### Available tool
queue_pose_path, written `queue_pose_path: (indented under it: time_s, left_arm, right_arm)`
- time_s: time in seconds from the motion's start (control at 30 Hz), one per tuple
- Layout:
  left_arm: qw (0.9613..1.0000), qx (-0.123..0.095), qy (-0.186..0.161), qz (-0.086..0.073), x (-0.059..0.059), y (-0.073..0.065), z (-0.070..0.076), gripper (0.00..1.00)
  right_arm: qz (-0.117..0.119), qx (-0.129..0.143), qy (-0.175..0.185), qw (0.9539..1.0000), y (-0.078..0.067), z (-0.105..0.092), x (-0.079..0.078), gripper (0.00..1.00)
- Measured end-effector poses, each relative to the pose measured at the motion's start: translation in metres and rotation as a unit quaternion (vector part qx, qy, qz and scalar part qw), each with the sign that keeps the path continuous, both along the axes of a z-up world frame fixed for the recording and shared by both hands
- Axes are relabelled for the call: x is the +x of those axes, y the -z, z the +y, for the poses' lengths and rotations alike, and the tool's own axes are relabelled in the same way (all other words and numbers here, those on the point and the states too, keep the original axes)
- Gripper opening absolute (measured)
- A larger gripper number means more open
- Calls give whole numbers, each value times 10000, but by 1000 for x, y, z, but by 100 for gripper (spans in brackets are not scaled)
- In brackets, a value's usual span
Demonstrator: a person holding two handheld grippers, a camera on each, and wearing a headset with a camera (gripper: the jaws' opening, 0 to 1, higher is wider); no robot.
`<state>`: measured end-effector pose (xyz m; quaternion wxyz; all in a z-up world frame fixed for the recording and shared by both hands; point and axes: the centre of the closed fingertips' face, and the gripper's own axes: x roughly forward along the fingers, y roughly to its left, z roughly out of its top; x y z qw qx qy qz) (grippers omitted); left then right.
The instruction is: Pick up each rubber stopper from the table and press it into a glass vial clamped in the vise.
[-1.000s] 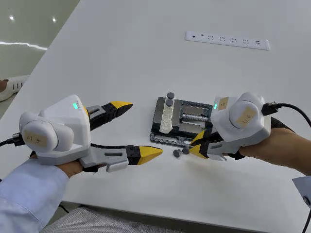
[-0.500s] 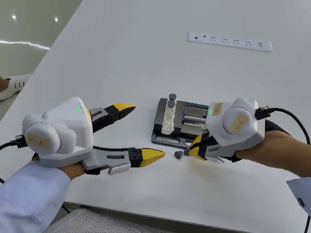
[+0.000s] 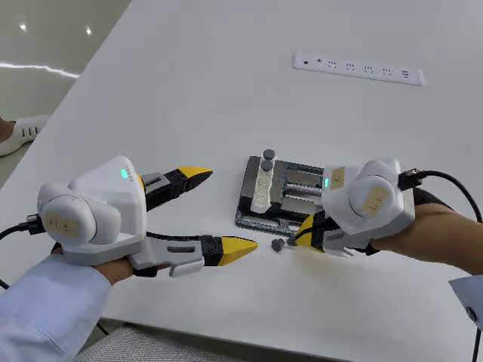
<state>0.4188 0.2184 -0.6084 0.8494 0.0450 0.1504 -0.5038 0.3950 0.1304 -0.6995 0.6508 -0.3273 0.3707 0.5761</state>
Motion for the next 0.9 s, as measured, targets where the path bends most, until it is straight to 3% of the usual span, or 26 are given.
queue_pose_path:
  time_s: [0.07, 0.23, 0.53, 0.77, 0.9]
  left_arm:
    - [10000, -31, 4, 0, 0, -1, -1, 69]
    - [10000, -43, 27, 0, -1, -1, -3, 69]
    - [10000, -21, 37, 12, -3, -1, -3, 69]
    - [10000, -25, 52, 12, -3, -1, -4, 68]
    - [9999, -22, 108, 4, -5, -1, -6, 68]
  right_arm:
    - [201, 43, -309, 9993, -1, 1, -11, 0]
    - [329, -91, -629, 9974, 3, -2, -21, 0]
    - [276, -306, -993, 9942, 10, -2, -26, 0]
    - [392, -318, -808, 9955, 9, -4, -26, 0]
    - [371, -286, -616, 9970, 6, -4, -26, 6]
